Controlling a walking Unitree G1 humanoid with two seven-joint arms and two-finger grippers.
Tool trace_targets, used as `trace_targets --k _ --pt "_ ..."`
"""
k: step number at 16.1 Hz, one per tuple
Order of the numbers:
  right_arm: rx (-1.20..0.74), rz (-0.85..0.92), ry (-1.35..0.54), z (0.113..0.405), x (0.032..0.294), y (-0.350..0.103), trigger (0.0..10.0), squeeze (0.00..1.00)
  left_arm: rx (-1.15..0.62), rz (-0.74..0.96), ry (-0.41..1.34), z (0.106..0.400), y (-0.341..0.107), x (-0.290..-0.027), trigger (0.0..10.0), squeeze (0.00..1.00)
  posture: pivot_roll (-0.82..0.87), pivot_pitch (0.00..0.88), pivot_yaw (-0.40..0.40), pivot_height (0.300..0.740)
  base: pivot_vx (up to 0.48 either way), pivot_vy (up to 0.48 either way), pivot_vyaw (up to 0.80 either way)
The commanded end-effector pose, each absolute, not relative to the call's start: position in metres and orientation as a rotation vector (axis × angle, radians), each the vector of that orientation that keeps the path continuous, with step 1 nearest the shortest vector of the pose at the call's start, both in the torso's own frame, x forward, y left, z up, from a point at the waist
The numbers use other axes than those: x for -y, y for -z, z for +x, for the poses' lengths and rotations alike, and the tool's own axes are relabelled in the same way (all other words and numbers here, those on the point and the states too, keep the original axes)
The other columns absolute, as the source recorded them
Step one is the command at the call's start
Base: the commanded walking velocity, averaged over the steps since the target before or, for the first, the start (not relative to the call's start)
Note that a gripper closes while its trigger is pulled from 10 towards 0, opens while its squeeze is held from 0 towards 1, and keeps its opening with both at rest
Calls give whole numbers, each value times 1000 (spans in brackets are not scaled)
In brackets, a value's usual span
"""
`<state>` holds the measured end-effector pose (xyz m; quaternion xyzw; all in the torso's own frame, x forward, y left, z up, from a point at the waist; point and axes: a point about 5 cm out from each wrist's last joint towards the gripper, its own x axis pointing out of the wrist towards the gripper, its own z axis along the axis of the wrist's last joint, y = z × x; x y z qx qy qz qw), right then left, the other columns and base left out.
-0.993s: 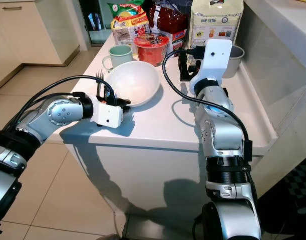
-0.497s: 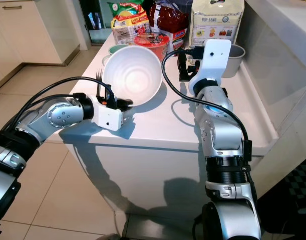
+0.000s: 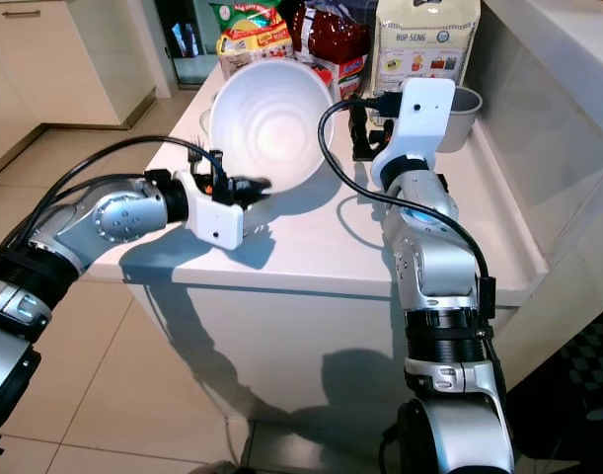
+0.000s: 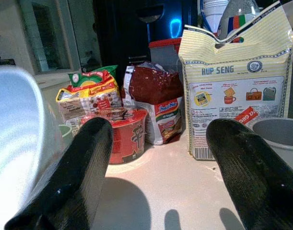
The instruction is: Setting the table
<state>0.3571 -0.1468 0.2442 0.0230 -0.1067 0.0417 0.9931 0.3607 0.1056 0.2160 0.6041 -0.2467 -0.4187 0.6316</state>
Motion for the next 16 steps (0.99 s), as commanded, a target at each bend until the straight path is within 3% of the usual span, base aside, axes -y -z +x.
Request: trace_targets --k 1,4,9,12,16 --pt "202 26 -78 358 147 -238 10000 0 652 1342 883 361 -239 -107 0 0 50 0 86 740 0 0 0" --pt "196 19 -82 359 145 -233 10000 0 687 1185 793 360 -254 -110 0 0 54 0 82 740 0 0 0" --pt "188 10 -96 362 143 -227 10000 0 722 1078 707 357 -267 -117 0 0 64 0 66 740 0 0 0" --pt "177 76 -101 365 146 -228 10000 0 716 1095 760 351 -264 -117 0 0 67 0 65 740 0 0 0" --pt "246 186 -115 370 166 -262 10000 0 689 1158 869 335 -251 -120 0 0 71 0 69 740 0 0 0"
